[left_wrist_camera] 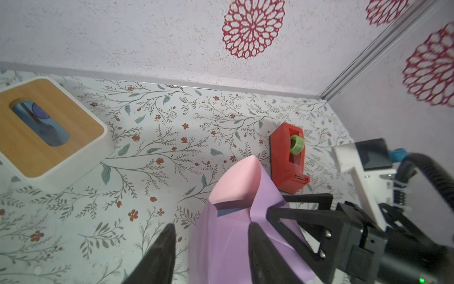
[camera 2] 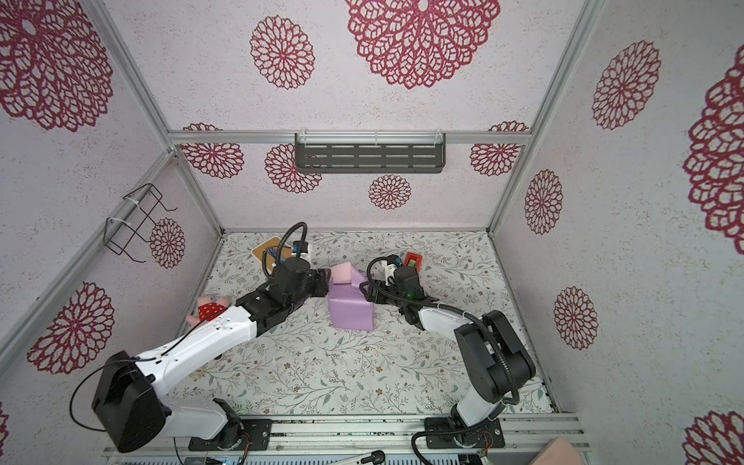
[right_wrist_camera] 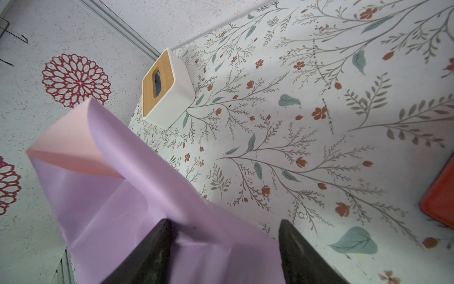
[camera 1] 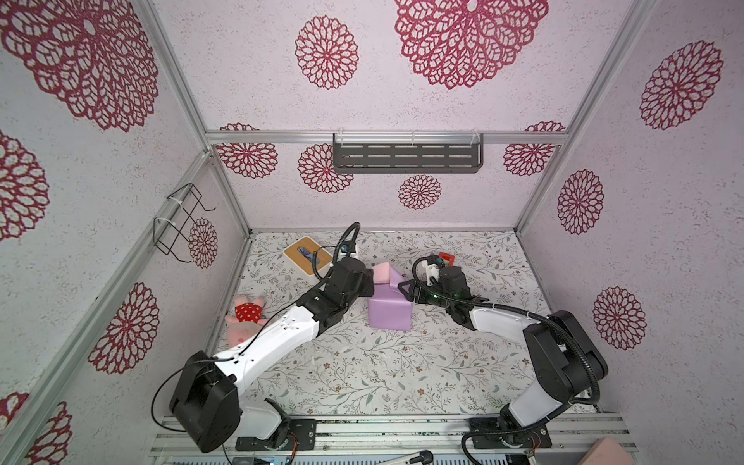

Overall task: Wrap a gift box in wrapping paper
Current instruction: Fold the seventh fold of the wrapping paper on the gift box.

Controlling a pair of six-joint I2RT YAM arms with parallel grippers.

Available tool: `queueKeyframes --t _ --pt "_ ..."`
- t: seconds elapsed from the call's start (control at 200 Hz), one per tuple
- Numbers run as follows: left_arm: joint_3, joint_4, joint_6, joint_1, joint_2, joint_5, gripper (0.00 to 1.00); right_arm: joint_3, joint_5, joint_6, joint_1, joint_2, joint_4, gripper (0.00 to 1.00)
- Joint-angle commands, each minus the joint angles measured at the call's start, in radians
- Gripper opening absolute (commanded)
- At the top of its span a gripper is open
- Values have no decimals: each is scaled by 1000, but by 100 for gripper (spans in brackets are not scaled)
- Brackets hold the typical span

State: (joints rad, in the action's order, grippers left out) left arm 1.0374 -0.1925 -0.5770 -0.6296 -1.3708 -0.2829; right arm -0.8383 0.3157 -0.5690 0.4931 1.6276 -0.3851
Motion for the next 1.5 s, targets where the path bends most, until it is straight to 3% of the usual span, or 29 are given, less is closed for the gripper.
queueKeyframes --t 0.0,0.235,0.635,1.076,1.496 --pt "-40 -9 -72 92 -22 94 40 34 -33 34 12 12 164 70" --pt "37 -16 -67 115 -144 233 20 32 -38 37 13 8 166 70" --pt "71 34 -61 90 -236 293 19 28 -37 43 13 9 171 69" --pt "92 58 -36 71 -300 327 27 27 -39 47 14 7 174 69" --pt "62 76 44 71 -280 364 44 16 -35 52 13 9 185 69"
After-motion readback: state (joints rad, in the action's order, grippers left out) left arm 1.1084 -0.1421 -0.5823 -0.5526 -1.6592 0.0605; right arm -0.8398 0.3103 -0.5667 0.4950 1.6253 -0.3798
